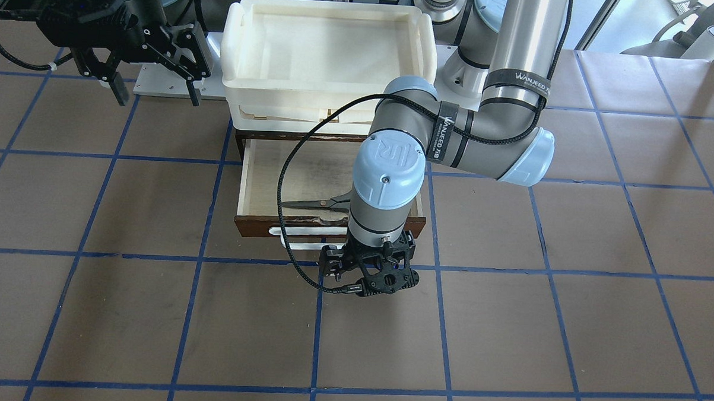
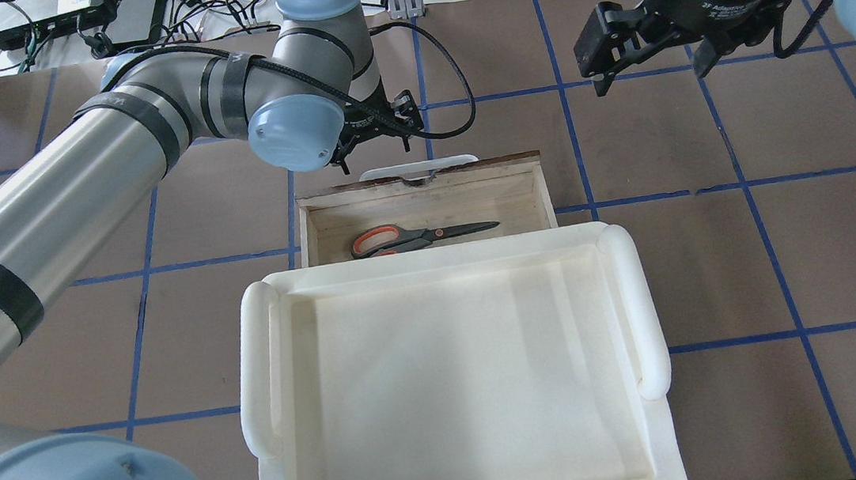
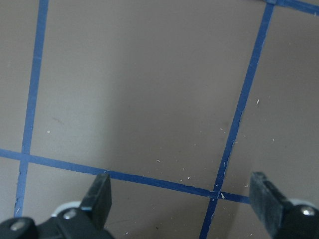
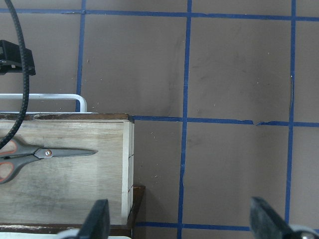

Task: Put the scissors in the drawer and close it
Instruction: 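Move the left gripper over the drawer's white handle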

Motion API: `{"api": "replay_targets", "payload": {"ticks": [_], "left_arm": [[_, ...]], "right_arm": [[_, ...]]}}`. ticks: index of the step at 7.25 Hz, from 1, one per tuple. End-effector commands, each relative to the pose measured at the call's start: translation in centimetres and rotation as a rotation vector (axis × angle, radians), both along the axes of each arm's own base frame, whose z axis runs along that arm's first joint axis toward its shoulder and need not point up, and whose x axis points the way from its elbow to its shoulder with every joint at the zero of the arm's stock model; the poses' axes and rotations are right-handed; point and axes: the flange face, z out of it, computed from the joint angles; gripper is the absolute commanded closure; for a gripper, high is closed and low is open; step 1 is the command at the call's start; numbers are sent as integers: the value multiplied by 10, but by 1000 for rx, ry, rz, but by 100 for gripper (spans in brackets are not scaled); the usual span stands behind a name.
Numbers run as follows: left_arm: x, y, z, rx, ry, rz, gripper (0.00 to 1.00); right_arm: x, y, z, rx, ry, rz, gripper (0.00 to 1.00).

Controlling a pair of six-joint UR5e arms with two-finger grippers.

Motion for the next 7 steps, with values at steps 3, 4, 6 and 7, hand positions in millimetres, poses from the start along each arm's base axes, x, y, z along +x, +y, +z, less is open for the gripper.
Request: {"api": "replay_targets", "payload": {"ticks": [3,4,6,7], "left_arm": [[-1,8,-6,73,-1,14,0],[-1,7,-3,81,-1,14,0],[-1,8,6,111,-7,15,0],[-1,9,5,125,-10,15,0]], "right_arm": [[0,0,-1,3,3,5,0],[0,-1,-1,1,4,5,0],[0,-1,-1,3,4,4,0],[0,-1,-1,3,4,4,0]]}}
